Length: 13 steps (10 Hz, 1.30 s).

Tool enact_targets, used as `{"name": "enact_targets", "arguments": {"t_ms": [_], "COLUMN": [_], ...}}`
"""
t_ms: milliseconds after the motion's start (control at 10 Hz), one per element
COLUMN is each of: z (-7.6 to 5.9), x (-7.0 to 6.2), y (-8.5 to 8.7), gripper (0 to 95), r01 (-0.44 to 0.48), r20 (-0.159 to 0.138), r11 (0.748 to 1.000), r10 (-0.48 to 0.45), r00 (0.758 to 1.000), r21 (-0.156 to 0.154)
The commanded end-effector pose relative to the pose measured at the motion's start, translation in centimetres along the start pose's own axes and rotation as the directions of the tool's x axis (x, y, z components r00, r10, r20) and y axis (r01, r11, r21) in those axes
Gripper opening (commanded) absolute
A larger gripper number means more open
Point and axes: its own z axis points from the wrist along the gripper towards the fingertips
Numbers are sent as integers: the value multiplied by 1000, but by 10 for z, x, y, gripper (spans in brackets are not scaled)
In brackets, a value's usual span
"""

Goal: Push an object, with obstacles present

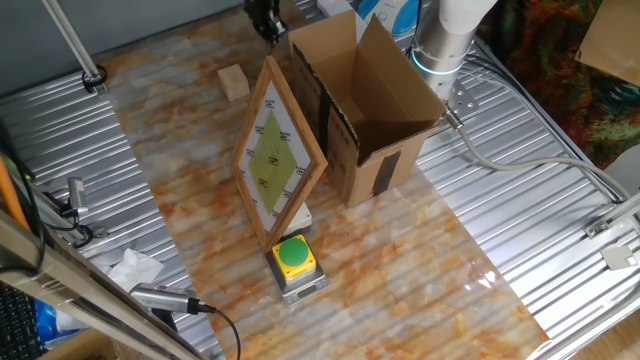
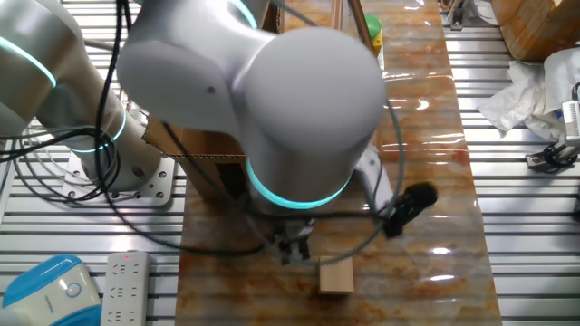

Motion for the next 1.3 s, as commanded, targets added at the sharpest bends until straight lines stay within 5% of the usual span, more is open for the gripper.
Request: {"name": "enact_targets", "arguments": {"t_ms": [100, 700, 1300], "z": [-1, -5, -5], "x": [10, 40, 42], "y": [-5, -19, -19], "gripper": [0, 0, 0], "r01": [5, 8, -29], "r20": [1, 17, 22], "r11": [1000, 1000, 999], "r10": [-5, -8, 30], "r00": [1000, 1000, 999], "r21": [6, 3, -18]}}
